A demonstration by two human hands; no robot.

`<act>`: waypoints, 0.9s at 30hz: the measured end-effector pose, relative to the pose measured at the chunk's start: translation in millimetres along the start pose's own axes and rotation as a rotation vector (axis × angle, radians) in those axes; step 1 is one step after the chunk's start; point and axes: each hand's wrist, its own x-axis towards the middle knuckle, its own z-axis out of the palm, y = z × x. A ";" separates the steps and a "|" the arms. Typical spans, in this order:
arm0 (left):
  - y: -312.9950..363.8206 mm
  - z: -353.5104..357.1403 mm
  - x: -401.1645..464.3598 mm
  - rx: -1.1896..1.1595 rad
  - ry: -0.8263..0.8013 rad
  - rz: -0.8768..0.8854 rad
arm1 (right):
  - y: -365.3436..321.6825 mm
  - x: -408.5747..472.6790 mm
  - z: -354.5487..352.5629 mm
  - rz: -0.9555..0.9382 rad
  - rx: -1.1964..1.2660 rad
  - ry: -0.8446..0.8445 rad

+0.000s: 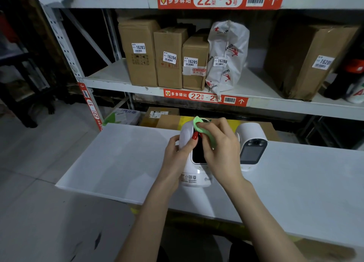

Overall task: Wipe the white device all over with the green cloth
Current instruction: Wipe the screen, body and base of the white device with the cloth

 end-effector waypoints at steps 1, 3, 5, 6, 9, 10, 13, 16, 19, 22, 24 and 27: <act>0.0 -0.1 0.4 -0.015 0.002 -0.004 | -0.3 -0.1 -0.3 -0.015 0.005 -0.014; -0.1 -1.0 0.1 -0.033 0.008 -0.008 | 3.6 0.0 0.6 -0.009 0.011 -0.013; 0.0 -2.2 -0.5 -0.047 0.007 -0.010 | 11.1 0.3 2.0 0.043 -0.014 0.012; 0.2 -2.6 -0.9 -0.054 0.004 -0.014 | 14.6 0.5 2.6 0.078 -0.035 0.024; 1.8 -2.4 -1.7 -0.058 -0.002 -0.022 | 17.3 0.7 3.3 0.134 -0.068 0.043; 1.8 -2.3 -1.7 -0.054 -0.002 -0.024 | 15.2 0.6 3.2 0.120 -0.060 0.041; 1.5 -1.9 -0.9 -0.055 0.007 -0.028 | 6.1 -0.2 2.4 0.019 0.008 0.008; 2.0 -2.1 -0.8 -0.054 0.018 -0.029 | 5.7 -0.5 2.8 -0.015 0.025 -0.001; 2.4 -3.4 -1.0 -0.066 0.018 -0.025 | 14.5 -0.5 4.3 0.078 -0.034 0.031; 3.0 -4.2 -0.8 -0.077 0.031 -0.027 | 19.5 -0.8 5.0 0.139 -0.072 0.049; 3.1 -3.9 -0.5 -0.077 0.036 -0.029 | 16.9 -1.5 5.0 0.113 -0.066 0.031; 2.9 -3.7 0.0 -0.109 0.039 -0.039 | 8.7 -3.3 4.7 0.017 -0.003 -0.038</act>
